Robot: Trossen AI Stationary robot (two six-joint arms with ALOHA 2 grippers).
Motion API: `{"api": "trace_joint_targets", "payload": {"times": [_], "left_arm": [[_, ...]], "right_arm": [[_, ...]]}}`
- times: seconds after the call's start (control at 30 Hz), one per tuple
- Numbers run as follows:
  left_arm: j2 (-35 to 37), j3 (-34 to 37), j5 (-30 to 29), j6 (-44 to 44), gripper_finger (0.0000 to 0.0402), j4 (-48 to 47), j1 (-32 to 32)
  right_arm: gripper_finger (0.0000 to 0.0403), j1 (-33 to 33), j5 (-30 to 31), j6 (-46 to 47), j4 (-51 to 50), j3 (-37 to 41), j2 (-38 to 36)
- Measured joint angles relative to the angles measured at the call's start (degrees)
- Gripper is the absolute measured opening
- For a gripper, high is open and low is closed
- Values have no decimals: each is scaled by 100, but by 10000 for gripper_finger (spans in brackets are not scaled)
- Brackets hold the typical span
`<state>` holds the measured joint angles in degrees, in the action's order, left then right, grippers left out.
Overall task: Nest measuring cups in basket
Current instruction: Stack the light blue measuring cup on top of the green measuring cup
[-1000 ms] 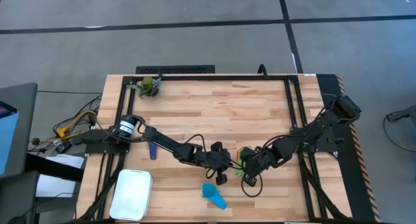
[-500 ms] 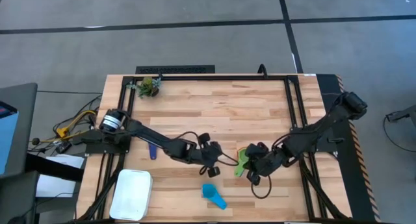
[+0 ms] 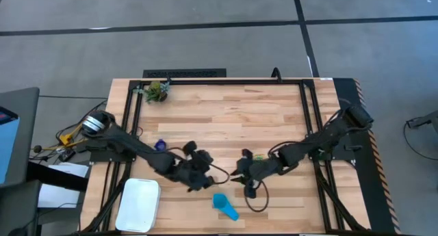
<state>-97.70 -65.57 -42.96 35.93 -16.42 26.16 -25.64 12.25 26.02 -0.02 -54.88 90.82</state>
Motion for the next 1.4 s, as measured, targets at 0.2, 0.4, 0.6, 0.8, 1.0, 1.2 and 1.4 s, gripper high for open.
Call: {"api": "trace_joint_targets", "payload": {"times": [0.2,0.4,0.6,0.8,1.0,1.2,1.4], "left_arm": [[743,573,-570,834,4,24,463],[999,982,-731,2109,10,-315,867],[1000,1015,-837,2750,45,-582,1131],[1002,1015,-879,2865,87,-725,1254],[1002,1013,-974,2843,113,-848,1252],[1002,1013,-1298,2772,117,-873,1222],[1000,1013,-1390,2758,117,-914,1213]], "right_arm": [[148,38,-68,-1152,-143,-932,864],[160,2,-390,-1618,-710,-1829,1733],[154,-7,-637,-1842,-1430,-2457,2392],[151,38,-966,-1856,-1705,-2727,2857],[138,75,-960,-1708,-1998,-2751,2861],[49,173,-954,-1531,-2182,-2747,2842],[23,324,-963,-415,-2475,-2745,2760]]}}
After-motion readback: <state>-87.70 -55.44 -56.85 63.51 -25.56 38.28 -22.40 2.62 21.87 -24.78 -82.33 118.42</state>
